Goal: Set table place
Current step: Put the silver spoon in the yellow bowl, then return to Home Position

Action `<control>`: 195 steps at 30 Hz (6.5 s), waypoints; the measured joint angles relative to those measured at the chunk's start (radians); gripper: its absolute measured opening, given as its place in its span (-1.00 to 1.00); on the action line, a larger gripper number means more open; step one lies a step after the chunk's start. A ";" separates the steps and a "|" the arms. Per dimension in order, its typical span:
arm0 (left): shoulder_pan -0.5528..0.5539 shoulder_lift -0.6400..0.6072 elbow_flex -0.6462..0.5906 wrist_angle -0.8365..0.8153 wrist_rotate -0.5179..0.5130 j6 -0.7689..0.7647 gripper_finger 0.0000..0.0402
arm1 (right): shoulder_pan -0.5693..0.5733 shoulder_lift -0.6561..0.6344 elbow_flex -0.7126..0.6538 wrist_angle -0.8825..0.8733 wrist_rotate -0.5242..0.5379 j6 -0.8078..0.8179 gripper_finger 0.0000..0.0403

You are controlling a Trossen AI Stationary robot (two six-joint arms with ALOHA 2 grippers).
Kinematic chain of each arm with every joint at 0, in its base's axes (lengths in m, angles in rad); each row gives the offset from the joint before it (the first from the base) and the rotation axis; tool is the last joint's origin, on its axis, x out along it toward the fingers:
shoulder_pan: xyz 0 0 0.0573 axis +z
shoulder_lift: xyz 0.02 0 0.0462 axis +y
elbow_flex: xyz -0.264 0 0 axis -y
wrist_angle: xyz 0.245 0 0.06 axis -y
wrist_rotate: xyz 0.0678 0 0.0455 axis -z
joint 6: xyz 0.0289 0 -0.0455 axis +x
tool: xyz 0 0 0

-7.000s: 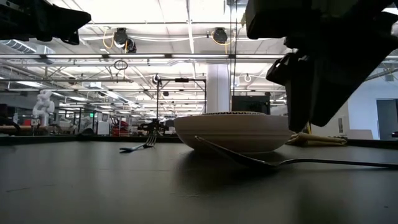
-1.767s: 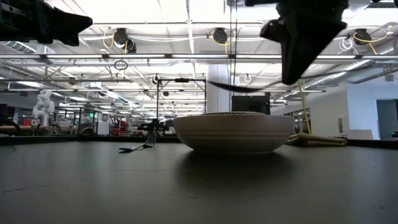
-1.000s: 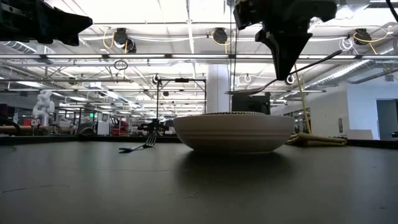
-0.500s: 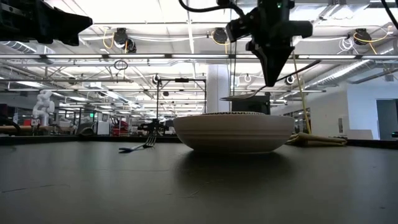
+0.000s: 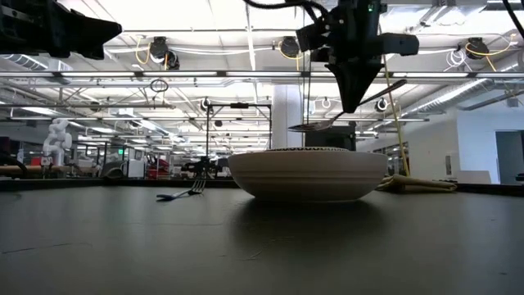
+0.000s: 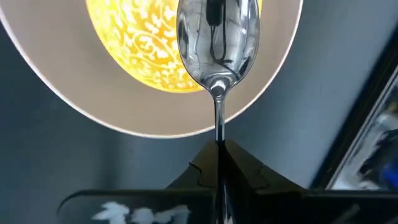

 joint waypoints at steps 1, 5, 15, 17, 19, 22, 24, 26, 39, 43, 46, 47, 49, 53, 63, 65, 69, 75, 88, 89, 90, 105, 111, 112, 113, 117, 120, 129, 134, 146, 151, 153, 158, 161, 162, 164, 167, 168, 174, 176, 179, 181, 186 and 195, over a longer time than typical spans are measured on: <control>0.000 0.000 0.000 0.000 0.000 0.000 -0.86 | 0.008 0.005 0.000 0.004 0.019 -0.016 -1.00; 0.000 0.000 0.000 -0.001 0.000 -0.002 -0.86 | 0.043 0.032 0.000 -0.001 0.096 -0.066 -1.00; 0.000 0.000 0.000 -0.003 0.000 -0.005 -0.86 | 0.077 0.102 -0.001 -0.005 0.209 -0.094 -1.00; 0.000 0.000 0.000 -0.004 0.000 -0.005 -0.86 | 0.077 0.115 -0.001 -0.012 0.209 -0.100 -1.00; 0.000 0.000 0.000 -0.004 0.000 -0.005 -0.86 | 0.077 0.124 -0.001 -0.013 0.221 -0.106 -1.00; 0.000 0.000 0.000 -0.005 0.000 -0.005 -0.86 | 0.077 0.142 -0.001 -0.013 0.274 -0.113 -1.00; 0.000 0.000 0.000 -0.005 0.000 -0.005 -0.86 | 0.077 0.153 -0.003 -0.010 0.286 -0.119 -1.00; 0.000 0.000 0.000 -0.006 0.000 -0.004 -0.86 | 0.077 0.160 -0.003 -0.008 0.286 -0.125 -1.00; 0.000 0.000 0.000 -0.005 0.000 -0.001 -0.86 | 0.077 0.185 -0.003 0.011 0.287 -0.169 -1.00; 0.000 0.000 0.000 -0.005 0.000 -0.001 -0.86 | 0.085 0.185 -0.009 0.045 0.287 -0.217 -1.00; 0.000 0.000 0.000 -0.005 0.000 -0.002 -0.86 | 0.095 0.185 -0.020 0.070 0.286 -0.244 -1.00; 0.000 0.000 0.000 -0.005 0.000 -0.002 -0.86 | 0.098 0.185 -0.025 0.077 0.287 -0.252 -1.00; 0.000 0.000 0.000 -0.005 0.000 -0.002 -0.86 | 0.103 0.185 -0.039 0.095 0.286 -0.263 -1.00; 0.000 0.000 0.000 -0.005 0.000 -0.002 -0.86 | 0.109 0.185 -0.058 0.106 0.286 -0.267 -1.00; 0.000 0.000 0.000 -0.005 0.000 -0.002 -0.86 | 0.111 0.184 -0.111 0.173 0.297 -0.312 -1.00; 0.000 0.000 0.000 -0.004 0.000 -0.002 -0.86 | 0.111 0.183 -0.118 0.180 0.299 -0.312 -1.00; 0.000 0.000 0.000 -0.005 0.000 -0.002 -0.86 | 0.111 0.183 -0.120 0.183 0.297 -0.312 -1.00; 0.000 0.000 0.000 -0.005 0.000 -0.002 -0.86 | 0.118 0.183 -0.121 0.184 0.316 -0.324 -0.96; 0.000 0.000 0.000 -0.005 0.000 0.000 -0.86 | 0.125 0.183 -0.121 0.183 0.316 -0.336 -0.94; 0.000 0.000 0.000 -0.005 0.000 0.000 -0.86 | 0.125 0.183 -0.121 0.183 0.316 -0.337 -0.94; 0.000 0.000 0.000 -0.005 0.000 0.000 -0.86 | 0.125 0.184 -0.121 0.183 0.316 -0.337 -0.94; 0.000 0.000 0.000 -0.005 0.000 0.003 -0.86 | 0.125 0.184 -0.121 0.183 0.317 -0.336 -0.93; 0.000 0.000 0.000 -0.005 0.000 0.003 -0.86 | 0.125 0.184 -0.121 0.182 0.316 -0.325 -0.91; 0.000 0.000 0.000 -0.005 0.000 0.003 -0.86 | 0.126 0.184 -0.121 0.182 0.316 -0.324 -0.89; 0.000 0.000 0.000 -0.005 0.000 0.003 -0.86 | 0.127 0.184 -0.121 0.182 0.316 -0.322 -0.87; 0.000 0.000 0.000 -0.005 0.000 0.002 -0.86 | 0.127 0.184 -0.121 0.181 0.316 -0.309 -0.79; 0.000 0.000 0.000 -0.005 0.000 0.002 -0.86 | 0.127 0.184 -0.121 0.181 0.316 -0.309 -0.76; 0.000 0.000 0.000 -0.005 0.000 0.002 -0.86 | 0.127 0.184 -0.121 0.182 0.316 -0.309 -0.75; 0.000 0.000 0.000 -0.005 0.000 0.002 -0.86 | 0.137 0.184 -0.121 0.170 0.360 -0.323 -0.75; 0.000 0.000 0.000 -0.005 0.000 0.002 -0.86 | 0.179 0.181 -0.071 0.095 0.368 -0.280 -0.75; 0.000 0.000 0.000 -0.005 0.000 0.002 -0.86 | 0.205 0.170 -0.009 0.013 0.399 -0.189 -0.75; 0.000 0.000 0.000 -0.005 0.000 0.002 -0.86 | 0.217 0.146 -0.002 0.020 0.372 -0.170 -0.77; -0.001 0.000 0.000 0.000 0.000 0.044 -0.86 | 0.238 0.057 -0.002 0.086 0.221 -0.138 -0.89; -0.001 0.000 0.000 0.013 0.000 0.056 -0.86 | 0.234 -0.018 -0.008 0.147 0.155 -0.125 -0.98; -0.001 0.000 0.000 0.023 -0.001 0.057 -0.86 | 0.228 -0.046 -0.018 0.179 0.137 -0.126 -0.98; 0.000 -0.001 0.000 0.041 -0.009 0.058 -0.86 | 0.213 -0.109 -0.050 0.258 0.085 -0.136 -0.98; 0.000 -0.001 0.000 0.053 -0.010 0.071 -0.86 | 0.181 -0.207 -0.116 0.378 0.008 -0.155 -1.00; -0.001 -0.001 0.000 0.053 -0.010 0.078 -0.86 | 0.170 -0.241 -0.142 0.414 -0.011 -0.156 -1.00; -0.015 -0.002 0.000 0.048 -0.011 0.109 -0.86 | 0.115 -0.455 -0.368 0.586 -0.064 -0.142 -1.00; -0.022 -0.002 0.000 0.048 -0.020 0.115 -0.86 | 0.100 -0.530 -0.457 0.636 -0.069 -0.126 -1.00; -0.031 -0.002 0.000 0.047 -0.035 0.113 -0.86 | 0.079 -0.635 -0.589 0.735 -0.154 -0.081 -1.00; -0.037 -0.002 0.000 0.038 -0.037 0.113 -0.86 | 0.074 -0.701 -0.663 0.808 -0.198 -0.051 -1.00; -0.049 -0.002 0.000 0.033 -0.045 0.112 -0.86 | 0.076 -0.844 -0.795 0.921 -0.225 -0.001 -1.00; -0.061 -0.002 0.000 0.033 -0.060 0.103 -0.86 | 0.055 -1.098 -0.969 1.089 -0.247 0.076 -1.00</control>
